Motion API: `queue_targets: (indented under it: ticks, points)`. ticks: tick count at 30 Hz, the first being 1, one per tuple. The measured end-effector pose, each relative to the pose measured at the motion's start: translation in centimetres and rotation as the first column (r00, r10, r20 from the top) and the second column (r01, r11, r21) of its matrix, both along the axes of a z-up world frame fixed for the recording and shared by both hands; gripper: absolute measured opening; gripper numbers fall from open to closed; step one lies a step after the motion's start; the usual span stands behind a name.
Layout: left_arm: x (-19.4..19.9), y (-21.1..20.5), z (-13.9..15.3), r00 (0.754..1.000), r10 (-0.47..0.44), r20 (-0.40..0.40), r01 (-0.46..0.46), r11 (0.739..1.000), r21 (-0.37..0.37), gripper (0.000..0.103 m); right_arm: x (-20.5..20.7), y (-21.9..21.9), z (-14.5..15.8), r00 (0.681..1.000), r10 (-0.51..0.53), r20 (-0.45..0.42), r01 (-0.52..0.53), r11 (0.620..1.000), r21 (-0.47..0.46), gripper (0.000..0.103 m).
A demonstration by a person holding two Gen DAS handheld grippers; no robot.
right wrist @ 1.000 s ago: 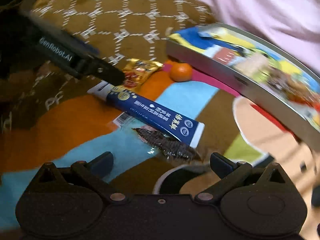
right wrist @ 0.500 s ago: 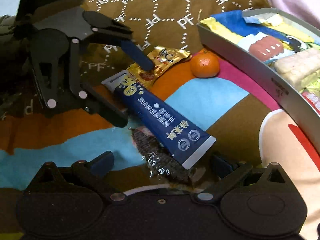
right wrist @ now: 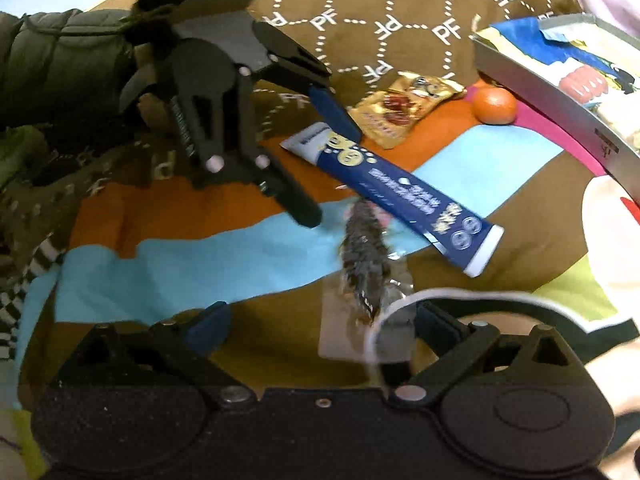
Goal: Organize snacks
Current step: 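Grasp the blue milk-powder stick with the left tool while the right grasps the dried fish pack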
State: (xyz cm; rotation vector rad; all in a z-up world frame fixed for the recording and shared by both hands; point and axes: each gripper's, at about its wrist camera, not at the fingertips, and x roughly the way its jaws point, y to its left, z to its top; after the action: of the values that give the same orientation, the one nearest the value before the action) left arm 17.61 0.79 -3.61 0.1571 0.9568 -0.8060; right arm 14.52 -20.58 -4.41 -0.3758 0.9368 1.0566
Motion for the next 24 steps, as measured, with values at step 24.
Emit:
queue_targets:
  ticks: [24]
  points:
    - [1.9, -2.7, -0.7, 0.994, -0.033, 0.099, 0.019, 0.989, 0.144, 0.099, -0.1, 3.2, -2.3, 0.932, -0.337, 0.134, 0.326, 0.941, 0.094, 0.095]
